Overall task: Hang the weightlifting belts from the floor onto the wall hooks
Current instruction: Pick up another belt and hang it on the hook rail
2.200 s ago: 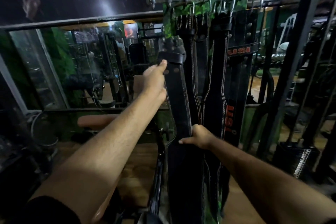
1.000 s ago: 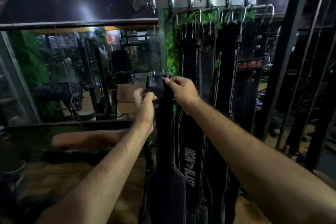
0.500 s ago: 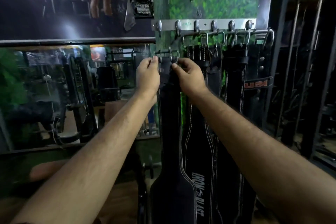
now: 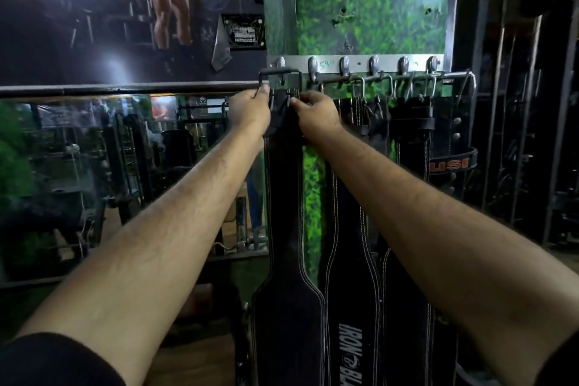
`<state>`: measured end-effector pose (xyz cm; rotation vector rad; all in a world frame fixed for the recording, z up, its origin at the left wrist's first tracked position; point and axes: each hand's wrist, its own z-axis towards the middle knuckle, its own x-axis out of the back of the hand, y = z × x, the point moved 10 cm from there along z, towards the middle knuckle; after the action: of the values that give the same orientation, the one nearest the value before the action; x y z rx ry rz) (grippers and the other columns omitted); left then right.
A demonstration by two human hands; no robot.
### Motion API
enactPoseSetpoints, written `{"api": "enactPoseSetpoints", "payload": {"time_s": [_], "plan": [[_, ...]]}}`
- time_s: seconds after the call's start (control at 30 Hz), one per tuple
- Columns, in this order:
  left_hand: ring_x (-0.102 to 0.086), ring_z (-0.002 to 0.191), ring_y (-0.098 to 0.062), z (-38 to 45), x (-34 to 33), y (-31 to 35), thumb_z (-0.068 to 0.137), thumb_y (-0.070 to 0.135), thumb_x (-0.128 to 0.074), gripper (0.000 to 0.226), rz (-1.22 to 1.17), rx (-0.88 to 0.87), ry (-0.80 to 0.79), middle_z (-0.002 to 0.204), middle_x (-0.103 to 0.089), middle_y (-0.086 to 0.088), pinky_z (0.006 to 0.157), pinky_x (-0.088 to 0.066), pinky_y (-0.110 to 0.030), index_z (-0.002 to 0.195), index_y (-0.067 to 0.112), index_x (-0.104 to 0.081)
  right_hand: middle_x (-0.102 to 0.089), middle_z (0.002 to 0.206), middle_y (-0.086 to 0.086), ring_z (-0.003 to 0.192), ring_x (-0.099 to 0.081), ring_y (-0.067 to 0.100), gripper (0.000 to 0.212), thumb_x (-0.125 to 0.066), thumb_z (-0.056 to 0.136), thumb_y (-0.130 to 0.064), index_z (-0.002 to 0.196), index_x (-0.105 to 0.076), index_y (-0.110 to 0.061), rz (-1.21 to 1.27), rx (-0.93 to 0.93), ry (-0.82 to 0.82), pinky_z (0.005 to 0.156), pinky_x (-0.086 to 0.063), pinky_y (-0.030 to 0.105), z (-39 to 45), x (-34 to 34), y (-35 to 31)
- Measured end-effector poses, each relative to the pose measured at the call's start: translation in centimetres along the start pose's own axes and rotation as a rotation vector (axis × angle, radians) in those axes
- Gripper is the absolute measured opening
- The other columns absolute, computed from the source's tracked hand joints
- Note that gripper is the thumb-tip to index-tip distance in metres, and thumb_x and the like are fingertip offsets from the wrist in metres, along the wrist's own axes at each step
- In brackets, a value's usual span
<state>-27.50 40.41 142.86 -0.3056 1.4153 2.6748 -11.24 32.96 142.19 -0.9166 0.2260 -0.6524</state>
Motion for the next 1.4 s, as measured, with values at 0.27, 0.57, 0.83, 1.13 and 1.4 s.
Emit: {"api": "enactPoseSetpoints", "payload": {"time_s": [0.27,0.57,0.83,1.13,1.4], "plan": [[-0.069,0.071,-0.020,0.8,0.4,0.5,0.069,0.042,-0.077,0.026,-0.047,0.005,-0.056,0.076,-0.072,-0.002,0.072,-0.058,-0.041,0.059,0.019,-0.068,-0.068,0.073,0.002,0.074,-0.067,0.027,0.040,-0.062,0.094,-0.051,0.074,-0.064,-0.016,-0.014,0.043,0.062,0.074,-0.059,0.042,0.1,1.0,-0.3],[-0.071,0.091,-0.023,-2.2,0.2,-1.6,0.080,0.060,-0.066,0.048,0.010,0.034,-0.123,0.099,-0.074,-0.007,0.084,-0.058,-0.038,0.081,0.013,-0.071,-0.065,0.070,-0.005,0.075,-0.065,0.022,0.042,-0.060,0.094,-0.055,0.070,-0.062,-0.021,-0.054,0.001,0.068,0.071,-0.054,0.035,-1.6,1.2,1.9],[-0.067,0.113,-0.033,-10.8,2.3,-7.1,0.090,0.037,-0.066,0.033,-0.209,0.021,-0.151,0.112,-0.073,-0.015,0.101,-0.053,-0.048,0.109,0.011,-0.073,-0.075,0.101,0.013,0.086,-0.072,0.015,0.018,-0.060,0.101,-0.013,0.112,-0.068,-0.001,0.424,-0.040,-0.139,0.079,-0.061,0.031,-9.5,-0.8,7.8],[-0.063,0.083,-0.021,-16.9,3.6,-15.4,0.088,0.020,-0.074,0.023,-0.016,0.128,-0.243,0.083,-0.066,-0.013,0.081,-0.053,-0.039,0.082,0.000,-0.065,-0.074,0.095,0.026,0.080,-0.064,0.023,0.047,-0.074,0.088,-0.042,0.096,-0.069,0.004,0.198,-0.055,-0.283,0.073,-0.056,0.058,-14.9,-1.2,17.5],[-0.074,0.092,-0.019,-24.1,6.2,-25.6,0.084,0.036,-0.075,0.024,0.291,0.157,-0.439,0.095,-0.077,-0.003,0.084,-0.060,-0.044,0.096,0.017,-0.071,-0.077,0.098,0.010,0.093,-0.070,0.020,0.023,-0.079,0.088,-0.030,0.106,-0.074,-0.016,0.135,-0.243,-0.539,0.088,-0.059,0.053,-24.2,-2.2,29.8]]}}
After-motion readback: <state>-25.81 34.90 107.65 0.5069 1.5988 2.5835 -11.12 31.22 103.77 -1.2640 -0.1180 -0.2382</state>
